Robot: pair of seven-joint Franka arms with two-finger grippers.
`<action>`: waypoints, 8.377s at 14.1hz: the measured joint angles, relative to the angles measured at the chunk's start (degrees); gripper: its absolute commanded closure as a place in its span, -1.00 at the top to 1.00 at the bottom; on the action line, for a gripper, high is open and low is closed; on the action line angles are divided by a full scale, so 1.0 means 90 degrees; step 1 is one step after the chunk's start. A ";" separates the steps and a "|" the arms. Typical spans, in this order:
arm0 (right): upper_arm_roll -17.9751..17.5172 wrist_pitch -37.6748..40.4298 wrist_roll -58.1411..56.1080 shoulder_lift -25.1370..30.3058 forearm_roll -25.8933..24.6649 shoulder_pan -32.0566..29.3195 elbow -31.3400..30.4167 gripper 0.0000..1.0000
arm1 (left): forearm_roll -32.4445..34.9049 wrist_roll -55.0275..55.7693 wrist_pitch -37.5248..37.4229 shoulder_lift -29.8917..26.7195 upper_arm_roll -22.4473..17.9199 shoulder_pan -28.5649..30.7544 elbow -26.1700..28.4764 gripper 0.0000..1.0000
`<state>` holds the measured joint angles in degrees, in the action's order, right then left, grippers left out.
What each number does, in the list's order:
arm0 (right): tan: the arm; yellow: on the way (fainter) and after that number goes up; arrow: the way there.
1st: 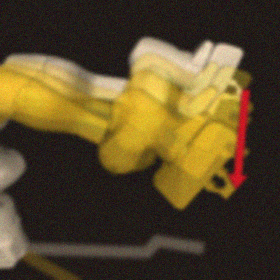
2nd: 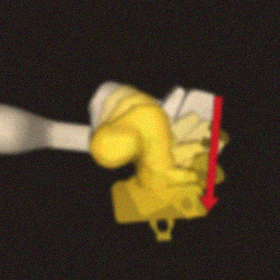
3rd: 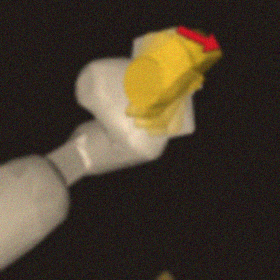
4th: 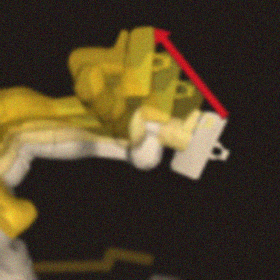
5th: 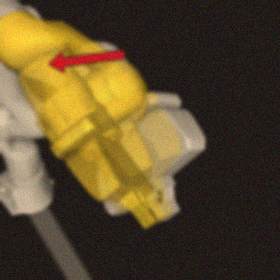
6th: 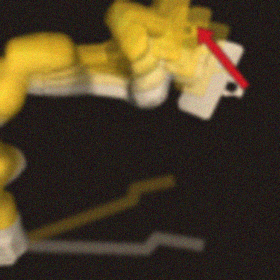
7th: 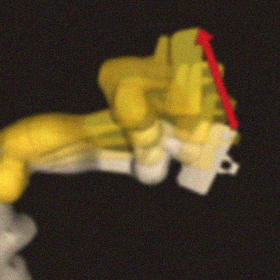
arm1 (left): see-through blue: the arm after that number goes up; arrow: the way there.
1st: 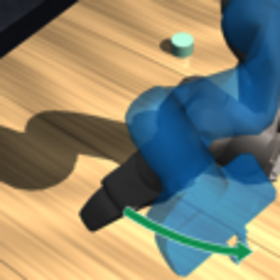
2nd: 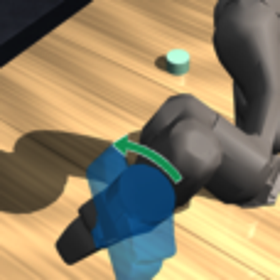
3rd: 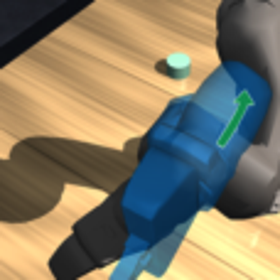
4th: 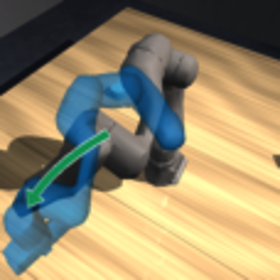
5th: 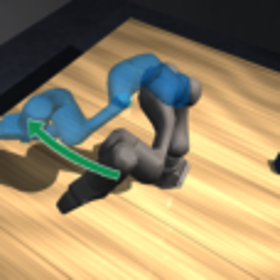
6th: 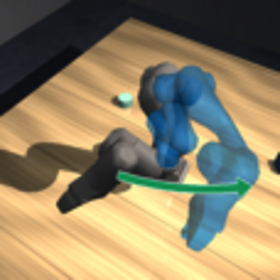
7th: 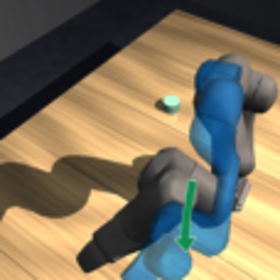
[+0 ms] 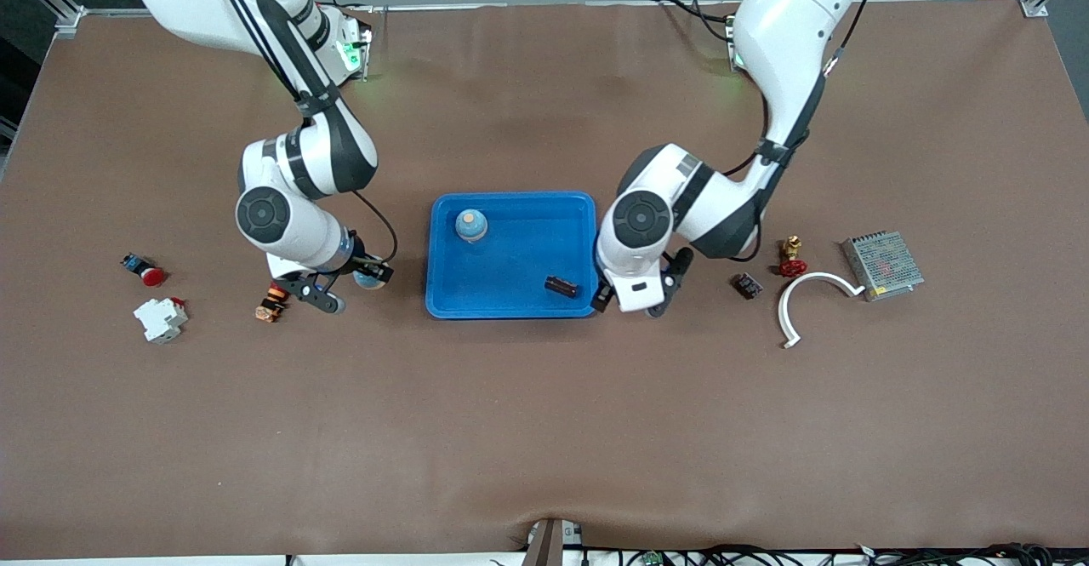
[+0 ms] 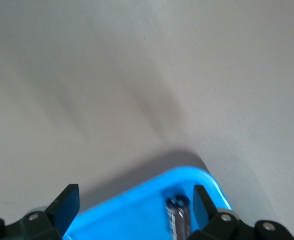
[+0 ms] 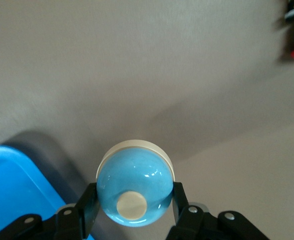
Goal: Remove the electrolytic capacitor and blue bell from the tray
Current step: 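Set the bell down with the right gripper while the left gripper grasps capacitor, then grasp the second bell with the right gripper while the left gripper lifts capacitor, then carry the capacitor to the white cable and release it with the left gripper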
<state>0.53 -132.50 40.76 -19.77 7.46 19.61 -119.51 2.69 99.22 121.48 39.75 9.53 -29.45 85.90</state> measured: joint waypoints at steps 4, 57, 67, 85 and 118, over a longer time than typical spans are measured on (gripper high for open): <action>-0.0015 -0.0541 0.0008 0.0104 0.0000 0.0126 -0.0355 -1.00 | 0.0000 0.0592 0.0766 0.0328 -0.0010 -0.0296 -0.0134 1.00; -0.0080 -0.1548 0.2926 -0.0163 0.0171 0.1761 -0.0374 1.00 | 0.0185 -0.3161 -0.2307 -0.0289 -0.0795 0.0770 -0.0808 -1.00; -0.0087 -0.1775 0.3157 -0.0508 0.0171 0.2187 -0.0417 1.00 | 0.0189 -0.7297 -0.2474 -0.0479 -0.0811 0.2688 -0.0075 -1.00; -0.0064 -0.1815 0.3163 -0.0528 0.0171 0.2365 -0.0602 -1.00 | 0.0275 -0.8452 -0.0395 -0.0198 -0.0775 0.3558 0.1059 -1.00; 0.0084 -0.0160 -0.0843 0.1980 -0.0385 0.0123 -0.2401 -1.00 | 0.0275 -0.8256 -0.1958 -0.2156 -0.0038 0.3459 -0.0077 1.00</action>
<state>1.29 -133.94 33.18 -1.94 3.99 20.72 -141.11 5.17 24.91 103.86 20.35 9.19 1.68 85.21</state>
